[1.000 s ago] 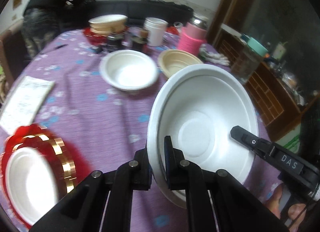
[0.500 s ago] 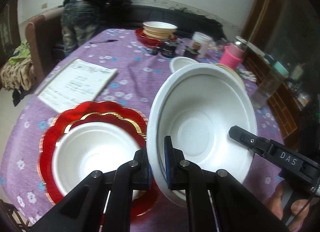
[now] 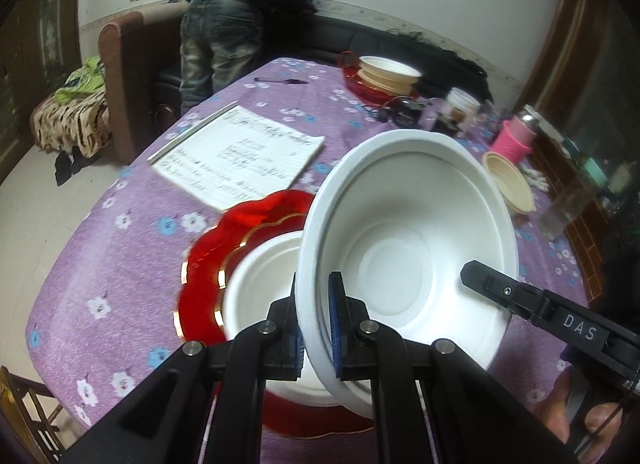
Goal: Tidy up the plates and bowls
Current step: 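Carry the white foam bowl with both tools over the stacked red plates, then lower the white bowl onto the stack and open both tools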
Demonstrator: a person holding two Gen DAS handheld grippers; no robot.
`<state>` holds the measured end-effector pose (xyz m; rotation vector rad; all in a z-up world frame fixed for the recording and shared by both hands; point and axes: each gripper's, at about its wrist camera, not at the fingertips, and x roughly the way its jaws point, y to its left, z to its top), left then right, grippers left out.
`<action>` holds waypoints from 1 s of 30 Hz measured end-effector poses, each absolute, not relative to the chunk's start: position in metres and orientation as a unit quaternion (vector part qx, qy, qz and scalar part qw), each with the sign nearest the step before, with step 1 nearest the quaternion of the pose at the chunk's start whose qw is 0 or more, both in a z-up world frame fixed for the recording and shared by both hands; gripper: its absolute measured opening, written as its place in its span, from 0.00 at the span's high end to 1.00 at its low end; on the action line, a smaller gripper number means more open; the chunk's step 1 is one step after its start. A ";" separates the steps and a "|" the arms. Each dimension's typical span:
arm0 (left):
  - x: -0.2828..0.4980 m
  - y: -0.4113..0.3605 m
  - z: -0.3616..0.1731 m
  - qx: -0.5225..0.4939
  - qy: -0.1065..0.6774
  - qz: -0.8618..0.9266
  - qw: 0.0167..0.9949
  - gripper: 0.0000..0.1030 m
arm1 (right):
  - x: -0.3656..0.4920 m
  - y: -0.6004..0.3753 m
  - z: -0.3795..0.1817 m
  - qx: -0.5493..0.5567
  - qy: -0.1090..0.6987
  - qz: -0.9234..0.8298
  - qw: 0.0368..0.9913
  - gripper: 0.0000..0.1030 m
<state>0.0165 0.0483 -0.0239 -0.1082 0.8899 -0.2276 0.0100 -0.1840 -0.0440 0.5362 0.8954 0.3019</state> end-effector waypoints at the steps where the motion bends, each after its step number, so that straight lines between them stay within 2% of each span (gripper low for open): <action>1: 0.017 0.052 -0.025 -0.053 0.431 -0.105 0.895 0.92 | 0.011 -0.180 -0.045 0.254 0.429 0.146 0.855 0.94; 30: 0.025 0.084 -0.047 -0.059 0.459 -0.081 0.883 0.92 | 0.021 -0.142 -0.063 0.230 0.461 0.156 0.843 0.93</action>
